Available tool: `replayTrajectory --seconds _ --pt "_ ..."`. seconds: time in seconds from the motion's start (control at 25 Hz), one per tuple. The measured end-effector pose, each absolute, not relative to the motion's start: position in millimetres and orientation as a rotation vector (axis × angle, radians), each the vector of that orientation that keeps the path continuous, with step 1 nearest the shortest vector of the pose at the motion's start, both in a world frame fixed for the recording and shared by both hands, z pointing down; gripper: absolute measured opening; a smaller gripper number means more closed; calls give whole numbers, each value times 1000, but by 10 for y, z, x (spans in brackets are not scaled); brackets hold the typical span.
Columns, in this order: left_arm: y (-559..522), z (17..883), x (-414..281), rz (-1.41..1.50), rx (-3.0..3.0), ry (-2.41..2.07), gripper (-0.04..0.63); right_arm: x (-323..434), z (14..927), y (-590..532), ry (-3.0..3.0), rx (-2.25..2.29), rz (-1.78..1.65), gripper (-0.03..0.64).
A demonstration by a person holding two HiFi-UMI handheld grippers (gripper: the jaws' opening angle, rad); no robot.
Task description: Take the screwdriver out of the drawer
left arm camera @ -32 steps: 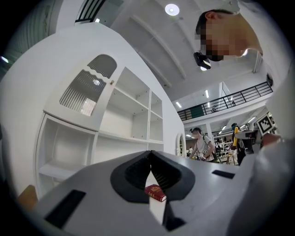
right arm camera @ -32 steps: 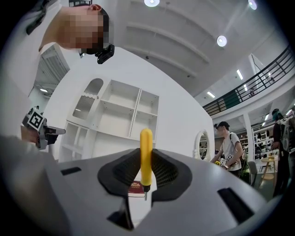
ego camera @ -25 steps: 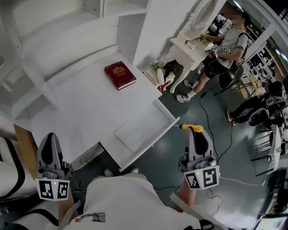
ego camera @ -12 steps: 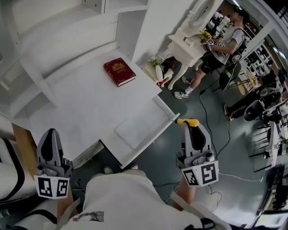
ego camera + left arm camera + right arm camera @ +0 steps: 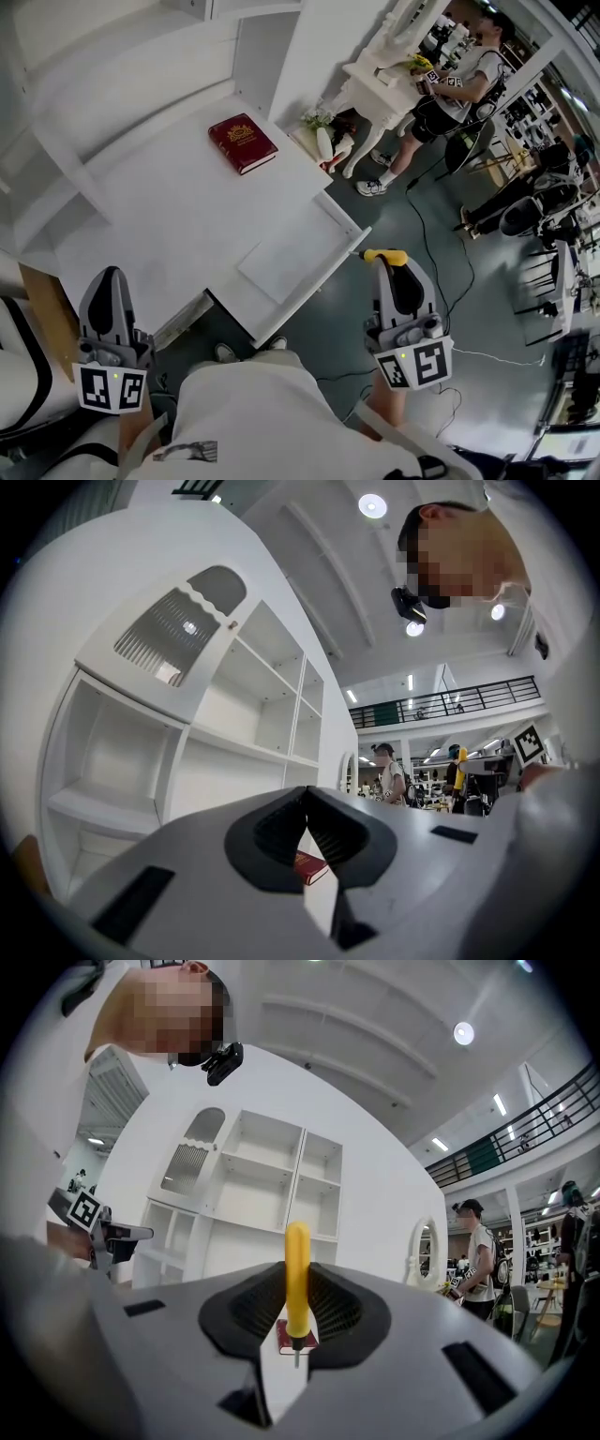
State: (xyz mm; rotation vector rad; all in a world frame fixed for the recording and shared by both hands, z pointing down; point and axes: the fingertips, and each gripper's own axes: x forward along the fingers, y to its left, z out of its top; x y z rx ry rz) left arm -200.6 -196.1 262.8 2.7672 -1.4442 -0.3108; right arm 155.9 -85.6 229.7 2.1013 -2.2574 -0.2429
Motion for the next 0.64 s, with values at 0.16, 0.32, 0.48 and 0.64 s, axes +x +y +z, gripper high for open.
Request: replayTrajectory --seconds 0.16,0.32,0.48,0.64 --pt "-2010 2682 -2042 -305 2769 -1415 15 1481 2331 -856 -2236 2111 -237 81" --pt "-2028 2718 -2035 -303 2776 -1392 15 1445 2376 -822 -2219 2118 -232 81" --pt "-2046 2724 -1985 -305 2781 -1369 15 1458 2381 -800 -2202 2125 -228 81" --pt "-2085 2751 -1960 -305 2780 -1357 15 1456 2381 -823 -2200 2128 -230 81"
